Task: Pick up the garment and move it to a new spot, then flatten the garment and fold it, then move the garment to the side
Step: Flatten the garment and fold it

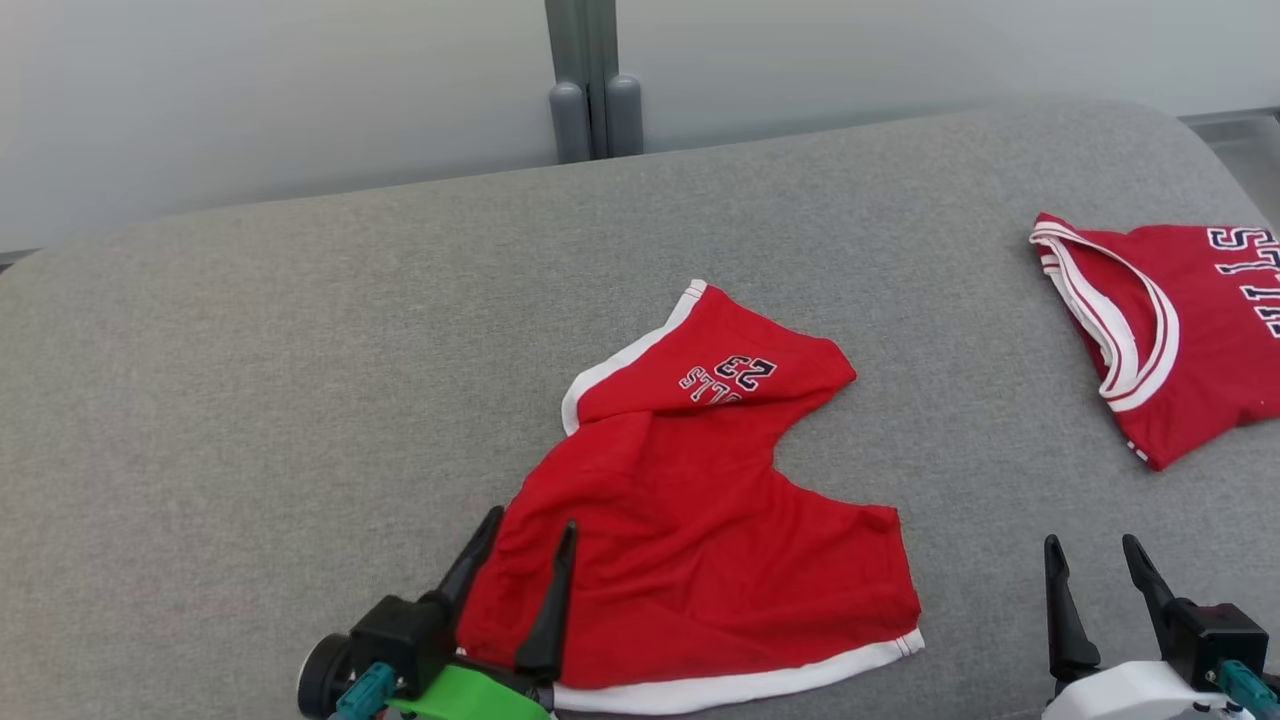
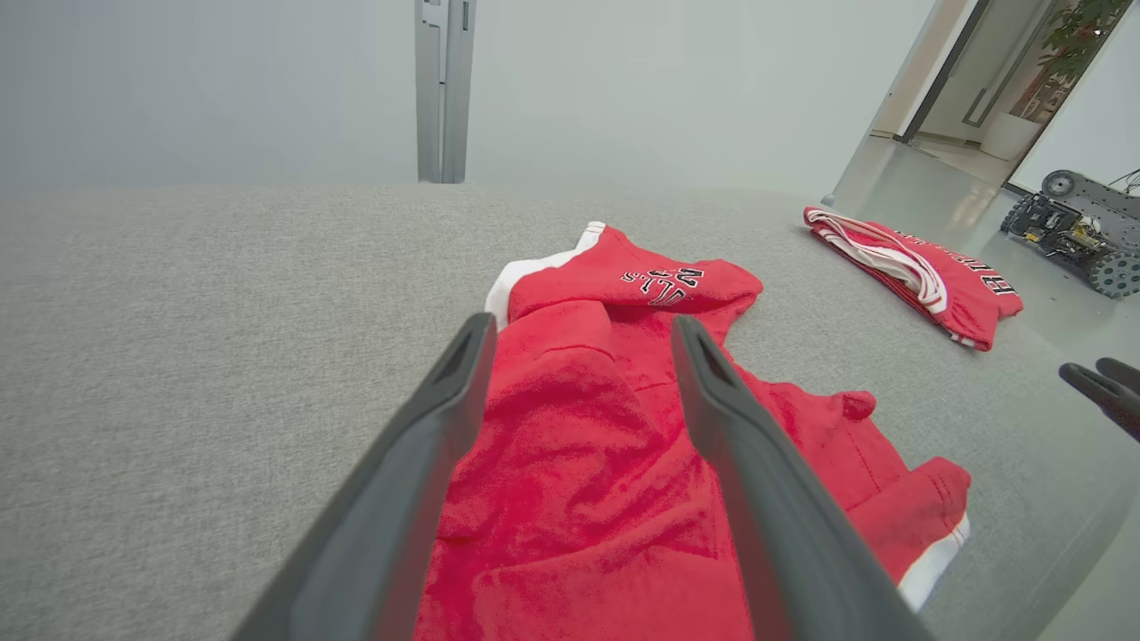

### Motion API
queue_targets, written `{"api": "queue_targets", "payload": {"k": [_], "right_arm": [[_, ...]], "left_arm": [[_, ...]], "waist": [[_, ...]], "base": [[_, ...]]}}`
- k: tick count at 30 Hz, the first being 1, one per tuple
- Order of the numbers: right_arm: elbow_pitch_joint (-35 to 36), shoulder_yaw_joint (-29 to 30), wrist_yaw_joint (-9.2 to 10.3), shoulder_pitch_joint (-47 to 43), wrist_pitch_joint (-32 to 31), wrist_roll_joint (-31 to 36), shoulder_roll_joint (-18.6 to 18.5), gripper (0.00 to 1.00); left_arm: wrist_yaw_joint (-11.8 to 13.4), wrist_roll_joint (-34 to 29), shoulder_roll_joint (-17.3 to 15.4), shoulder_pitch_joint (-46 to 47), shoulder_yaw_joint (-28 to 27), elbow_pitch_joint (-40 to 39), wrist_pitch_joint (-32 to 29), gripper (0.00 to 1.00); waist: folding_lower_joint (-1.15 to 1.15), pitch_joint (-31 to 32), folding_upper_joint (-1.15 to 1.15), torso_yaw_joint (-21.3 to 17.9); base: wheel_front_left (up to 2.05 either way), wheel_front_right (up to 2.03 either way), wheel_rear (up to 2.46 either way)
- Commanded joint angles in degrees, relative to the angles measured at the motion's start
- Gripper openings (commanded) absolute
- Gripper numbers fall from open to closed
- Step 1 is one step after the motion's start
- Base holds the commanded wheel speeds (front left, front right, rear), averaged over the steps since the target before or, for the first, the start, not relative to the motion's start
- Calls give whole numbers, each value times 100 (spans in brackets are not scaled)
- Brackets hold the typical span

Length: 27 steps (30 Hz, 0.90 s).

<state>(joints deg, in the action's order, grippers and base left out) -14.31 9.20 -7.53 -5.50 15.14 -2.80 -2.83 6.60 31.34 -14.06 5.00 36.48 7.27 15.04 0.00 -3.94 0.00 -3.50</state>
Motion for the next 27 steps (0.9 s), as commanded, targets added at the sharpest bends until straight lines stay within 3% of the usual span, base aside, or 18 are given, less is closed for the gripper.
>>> {"api": "queue_targets", "payload": {"k": [1,7,14,20,27], "right_arm": [[34,8,9,-90,-2,47,-12,100],[104,3,9,-205,-2,85,-10,100],[213,-196,9,-213,-2,94,-13,100],[228,-297,9,-280,-2,84,-12,100],[247,-403,9,-307,-2,46,-12,100]], "left_arm": [[23,-141,60,-206,-242,-55,14,100],[-150,-772,382,-895,-1404,-42,15,100],[-541,-1383,687,-1459,-2534,254,16,100],[-961,-1739,893,-1642,-3039,416,16,100],[-1204,-1986,1053,-1631,-3319,472,16,100]], "waist": [[0,205,0,223],[0,405,0,567],[0,556,0,806],[0,612,0,901],[0,608,0,897]], "base": [[0,0,0],[0,0,0],[0,0,0],[0,0,0],[0,0,0]]}}
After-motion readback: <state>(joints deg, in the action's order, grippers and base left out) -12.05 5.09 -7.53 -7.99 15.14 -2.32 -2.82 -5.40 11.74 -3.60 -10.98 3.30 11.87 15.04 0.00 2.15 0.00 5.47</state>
